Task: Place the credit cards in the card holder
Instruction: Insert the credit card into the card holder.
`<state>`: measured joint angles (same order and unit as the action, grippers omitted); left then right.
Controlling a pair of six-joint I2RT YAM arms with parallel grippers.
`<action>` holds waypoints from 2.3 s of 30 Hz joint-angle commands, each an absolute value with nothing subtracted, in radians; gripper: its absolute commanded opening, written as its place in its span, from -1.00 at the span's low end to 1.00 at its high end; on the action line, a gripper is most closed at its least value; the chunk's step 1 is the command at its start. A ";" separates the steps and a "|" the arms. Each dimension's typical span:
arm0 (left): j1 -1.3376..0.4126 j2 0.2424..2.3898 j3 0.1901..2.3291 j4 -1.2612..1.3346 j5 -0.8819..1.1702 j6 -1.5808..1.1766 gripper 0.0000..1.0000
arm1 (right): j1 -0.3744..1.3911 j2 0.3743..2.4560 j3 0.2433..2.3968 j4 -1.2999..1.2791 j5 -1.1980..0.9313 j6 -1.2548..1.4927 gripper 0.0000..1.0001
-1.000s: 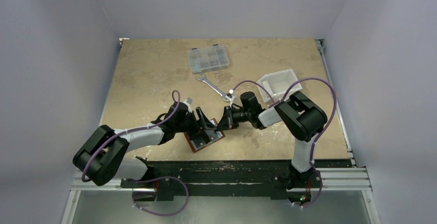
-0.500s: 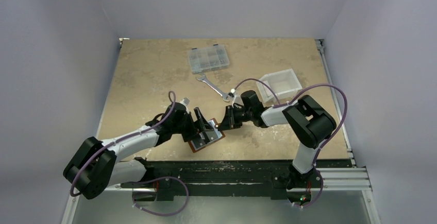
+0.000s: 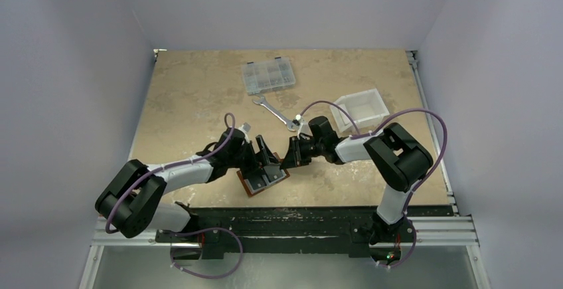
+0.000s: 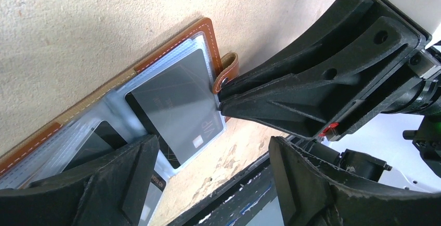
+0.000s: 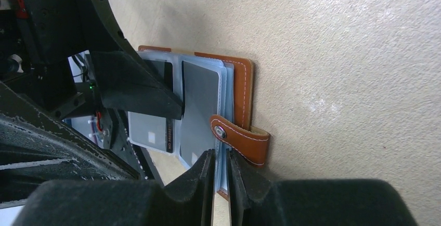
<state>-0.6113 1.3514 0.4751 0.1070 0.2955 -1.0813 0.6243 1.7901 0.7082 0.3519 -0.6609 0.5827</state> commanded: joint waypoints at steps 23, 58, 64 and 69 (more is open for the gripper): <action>-0.614 1.345 0.384 0.089 0.259 -1.063 0.66 | 0.671 1.659 0.650 0.389 -0.663 0.660 -0.34; -0.614 1.247 0.375 0.050 0.244 -1.057 0.80 | 0.751 1.663 0.695 0.336 -0.603 0.684 -0.18; -0.613 1.247 0.373 0.051 0.242 -1.057 0.80 | 0.758 1.698 0.712 0.342 -0.611 0.687 -0.19; -0.614 1.247 0.370 0.056 0.244 -1.059 0.80 | 0.770 1.710 0.711 0.365 -0.619 0.700 -0.25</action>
